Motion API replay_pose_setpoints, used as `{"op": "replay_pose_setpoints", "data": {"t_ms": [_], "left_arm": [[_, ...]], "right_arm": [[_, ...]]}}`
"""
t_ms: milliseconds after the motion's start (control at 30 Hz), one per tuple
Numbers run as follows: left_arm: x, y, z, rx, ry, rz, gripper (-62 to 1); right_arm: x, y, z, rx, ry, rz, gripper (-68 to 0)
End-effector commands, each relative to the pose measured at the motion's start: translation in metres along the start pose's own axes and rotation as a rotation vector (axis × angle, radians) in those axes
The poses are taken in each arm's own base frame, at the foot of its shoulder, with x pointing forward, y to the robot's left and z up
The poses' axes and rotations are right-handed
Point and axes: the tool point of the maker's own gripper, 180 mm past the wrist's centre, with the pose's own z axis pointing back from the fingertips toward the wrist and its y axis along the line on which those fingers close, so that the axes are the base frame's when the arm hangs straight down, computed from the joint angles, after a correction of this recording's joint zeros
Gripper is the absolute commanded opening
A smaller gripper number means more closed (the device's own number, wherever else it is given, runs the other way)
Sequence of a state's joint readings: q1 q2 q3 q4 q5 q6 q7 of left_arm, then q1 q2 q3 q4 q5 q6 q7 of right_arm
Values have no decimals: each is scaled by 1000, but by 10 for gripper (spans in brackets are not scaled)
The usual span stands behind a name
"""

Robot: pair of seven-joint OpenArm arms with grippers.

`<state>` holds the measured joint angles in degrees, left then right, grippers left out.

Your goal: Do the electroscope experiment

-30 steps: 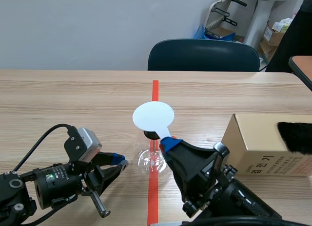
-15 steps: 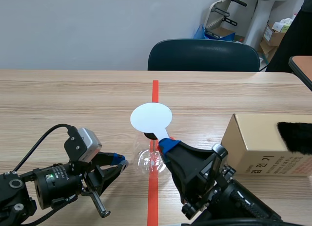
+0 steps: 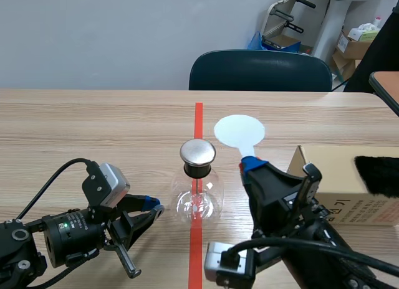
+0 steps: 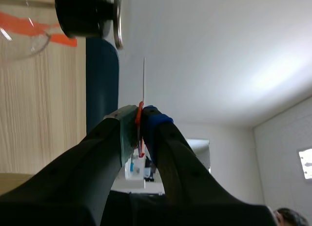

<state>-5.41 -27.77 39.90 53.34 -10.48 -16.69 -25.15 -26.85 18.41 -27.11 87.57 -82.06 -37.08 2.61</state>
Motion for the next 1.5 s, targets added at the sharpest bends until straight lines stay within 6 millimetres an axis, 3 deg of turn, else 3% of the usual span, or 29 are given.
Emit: {"op": "replay_pose_setpoints", "data": {"t_ms": [0,400,1467], "left_arm": [[12,-1,-4,-3,-42,2,-509],[13,-1,-4,-3,-43,2,-509],[13,-1,-4,-3,-43,2,-509]], "right_arm": [[-10,-9,-4,-33,43,5,-665],[-54,-9,3,-33,287,3,-665],[-54,-9,3,-33,289,2,-665]]}}
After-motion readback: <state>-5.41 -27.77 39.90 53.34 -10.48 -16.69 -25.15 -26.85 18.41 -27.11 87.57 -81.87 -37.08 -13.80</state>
